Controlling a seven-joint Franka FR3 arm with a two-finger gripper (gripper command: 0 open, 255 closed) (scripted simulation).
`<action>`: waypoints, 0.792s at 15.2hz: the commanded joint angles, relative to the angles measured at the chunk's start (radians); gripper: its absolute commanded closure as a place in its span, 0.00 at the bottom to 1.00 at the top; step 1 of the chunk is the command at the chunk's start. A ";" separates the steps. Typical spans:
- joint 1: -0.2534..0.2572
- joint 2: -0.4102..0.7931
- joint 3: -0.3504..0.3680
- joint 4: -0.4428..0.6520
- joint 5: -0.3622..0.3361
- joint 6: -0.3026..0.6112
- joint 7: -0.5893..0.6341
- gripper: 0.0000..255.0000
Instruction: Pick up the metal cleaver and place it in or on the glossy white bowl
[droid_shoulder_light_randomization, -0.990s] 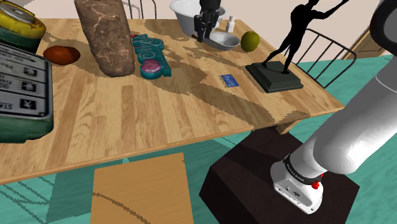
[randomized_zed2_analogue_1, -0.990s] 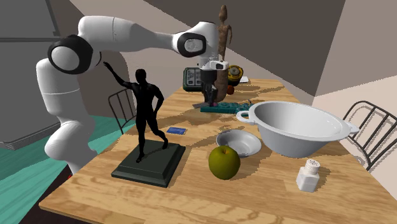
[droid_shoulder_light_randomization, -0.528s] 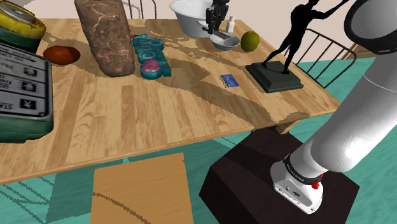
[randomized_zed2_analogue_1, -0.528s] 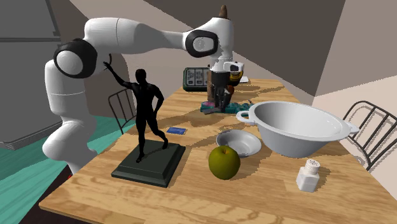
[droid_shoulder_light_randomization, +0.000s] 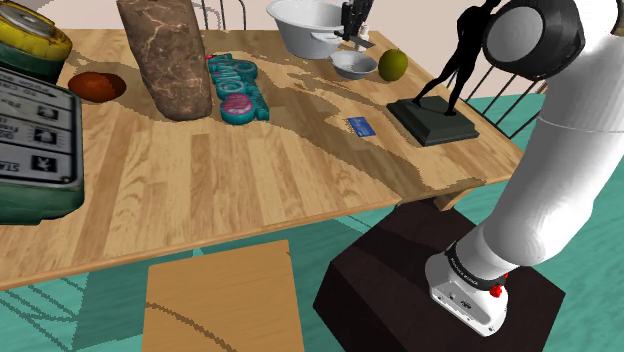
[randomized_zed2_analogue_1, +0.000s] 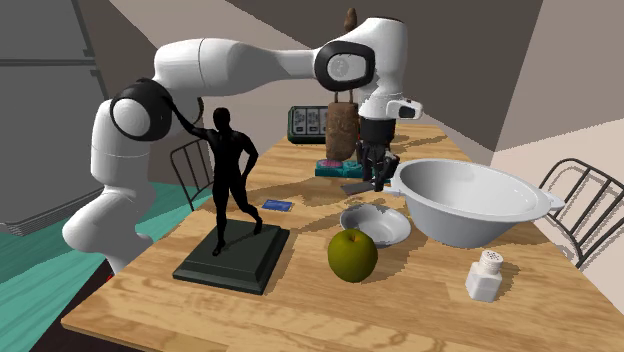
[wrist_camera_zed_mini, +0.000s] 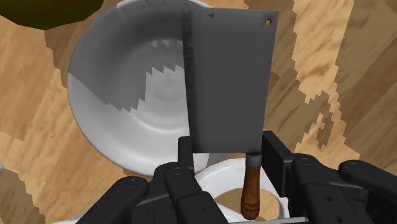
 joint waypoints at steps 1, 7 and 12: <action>-0.030 0.054 -0.009 0.080 0.010 -0.027 -0.035 1.00; -0.042 0.064 -0.013 0.027 0.013 0.034 -0.056 1.00; -0.037 0.046 -0.014 -0.069 0.012 0.112 -0.059 1.00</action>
